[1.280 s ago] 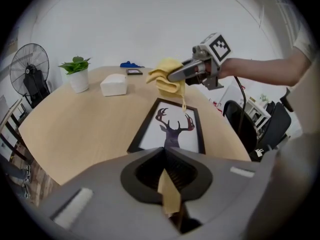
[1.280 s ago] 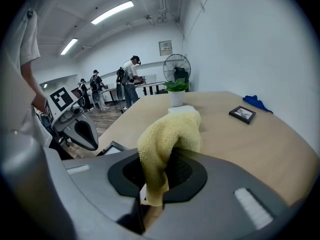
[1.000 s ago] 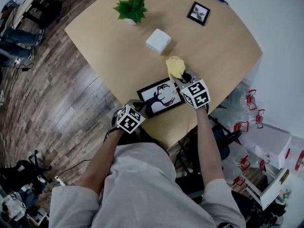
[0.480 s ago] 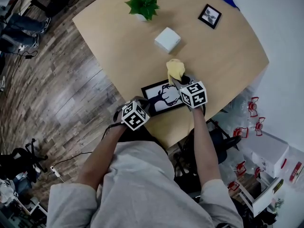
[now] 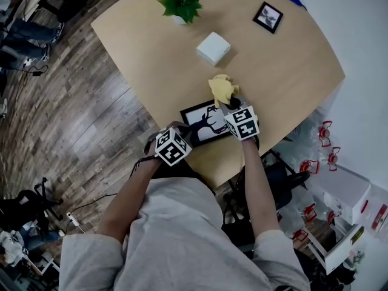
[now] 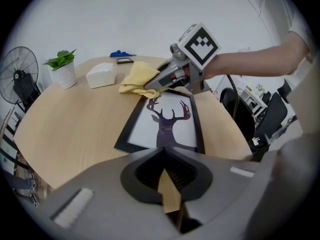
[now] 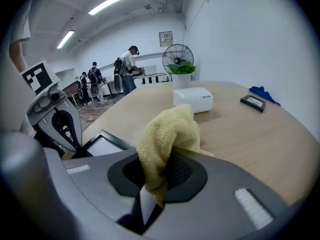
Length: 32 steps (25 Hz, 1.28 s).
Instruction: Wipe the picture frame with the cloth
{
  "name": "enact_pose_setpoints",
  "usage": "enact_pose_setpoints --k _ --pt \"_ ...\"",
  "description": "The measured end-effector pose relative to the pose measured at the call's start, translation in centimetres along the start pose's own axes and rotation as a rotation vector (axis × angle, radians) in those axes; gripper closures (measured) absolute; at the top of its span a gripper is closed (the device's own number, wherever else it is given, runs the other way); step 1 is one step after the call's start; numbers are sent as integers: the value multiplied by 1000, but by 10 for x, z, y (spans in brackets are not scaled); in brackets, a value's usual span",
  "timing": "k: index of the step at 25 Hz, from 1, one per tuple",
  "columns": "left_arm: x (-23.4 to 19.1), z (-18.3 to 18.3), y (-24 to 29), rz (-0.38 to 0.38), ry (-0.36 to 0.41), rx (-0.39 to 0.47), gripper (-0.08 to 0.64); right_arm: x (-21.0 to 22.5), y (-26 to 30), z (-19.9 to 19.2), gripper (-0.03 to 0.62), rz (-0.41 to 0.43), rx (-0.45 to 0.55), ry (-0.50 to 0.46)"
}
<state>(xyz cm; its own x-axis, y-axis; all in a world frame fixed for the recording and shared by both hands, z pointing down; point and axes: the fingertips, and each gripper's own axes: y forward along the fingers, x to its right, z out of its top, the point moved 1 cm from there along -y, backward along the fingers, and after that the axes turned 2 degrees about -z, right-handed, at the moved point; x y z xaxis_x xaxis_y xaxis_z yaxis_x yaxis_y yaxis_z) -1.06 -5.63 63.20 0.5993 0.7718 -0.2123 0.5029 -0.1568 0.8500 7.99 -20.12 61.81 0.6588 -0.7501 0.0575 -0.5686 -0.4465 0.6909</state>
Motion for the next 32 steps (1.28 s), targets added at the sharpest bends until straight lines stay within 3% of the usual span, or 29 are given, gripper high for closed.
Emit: enact_pose_setpoints --k 32 --pt "-2 -3 -1 13 -10 1 508 -16 -34 -37 543 16 2 34"
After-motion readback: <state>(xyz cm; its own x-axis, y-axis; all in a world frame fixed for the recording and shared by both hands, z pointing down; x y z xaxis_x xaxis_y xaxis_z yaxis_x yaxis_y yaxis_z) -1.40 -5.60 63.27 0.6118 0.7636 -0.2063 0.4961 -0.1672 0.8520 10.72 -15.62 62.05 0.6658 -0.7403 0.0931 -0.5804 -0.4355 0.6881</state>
